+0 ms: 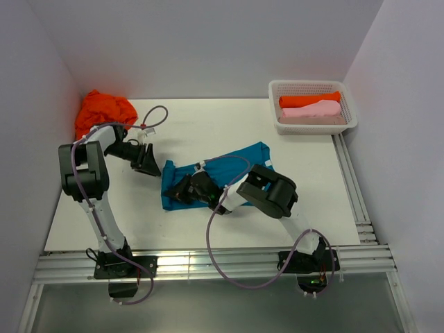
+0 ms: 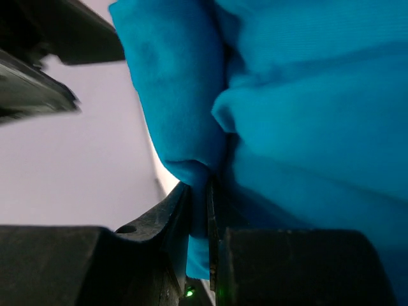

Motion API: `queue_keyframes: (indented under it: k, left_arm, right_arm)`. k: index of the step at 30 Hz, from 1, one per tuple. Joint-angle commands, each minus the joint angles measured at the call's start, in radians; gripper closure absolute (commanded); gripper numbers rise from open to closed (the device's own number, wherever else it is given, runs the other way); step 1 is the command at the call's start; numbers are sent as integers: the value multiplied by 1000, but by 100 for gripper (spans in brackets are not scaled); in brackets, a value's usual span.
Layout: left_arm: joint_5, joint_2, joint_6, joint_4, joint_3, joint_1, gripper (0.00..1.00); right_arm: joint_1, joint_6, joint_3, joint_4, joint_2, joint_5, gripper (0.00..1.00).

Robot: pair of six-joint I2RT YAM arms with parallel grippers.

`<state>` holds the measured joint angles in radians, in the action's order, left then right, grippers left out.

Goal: Roll the t-shirts
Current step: Roll the tshirt

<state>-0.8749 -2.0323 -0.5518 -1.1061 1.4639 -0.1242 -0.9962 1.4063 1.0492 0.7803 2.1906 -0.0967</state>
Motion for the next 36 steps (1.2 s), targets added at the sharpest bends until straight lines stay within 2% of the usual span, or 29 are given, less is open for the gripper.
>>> queue_keyframes:
  k: [1, 7, 13, 16, 17, 19, 22, 27, 29, 33, 34, 36]
  left_arm:
    - [-91, -8, -33, 60, -48, 15, 46]
    - [-131, -57, 13, 138, -77, 52, 46]
    - [-102, -89, 119, 235, -82, 78, 56]
    - [-79, -83, 164, 256, -77, 78, 74]
    - [-69, -75, 188, 279, -79, 78, 77]
    - [-15, -48, 211, 302, -88, 83, 84]
    - [45, -5, 243, 341, -103, 98, 87]
    - [132, 35, 277, 371, -109, 115, 89]
    - [146, 40, 282, 371, -99, 115, 89]
    - [178, 40, 283, 370, -83, 142, 89]
    - [182, 37, 285, 371, -82, 144, 88]
    - [194, 34, 286, 371, -80, 147, 88]
  right_arm:
    - [4, 86, -18, 189, 24, -49, 85]
    - [8, 95, -43, 191, 17, -49, 85]
    - [10, 82, -60, 153, -6, -48, 82]
    - [8, 51, -69, 84, -43, -31, 72]
    - [5, 40, -72, 21, -57, -8, 65]
    - [1, -2, -69, -63, -107, 24, 56]
    - [-19, -58, -52, -257, -172, 95, 52]
    - [-64, -135, 44, -544, -222, 202, 57]
    - [-73, -151, 78, -597, -219, 215, 61]
    - [-85, -152, 78, -582, -204, 213, 59]
    - [-88, -150, 83, -590, -200, 216, 64]
    - [-94, -155, 118, -670, -190, 250, 66]
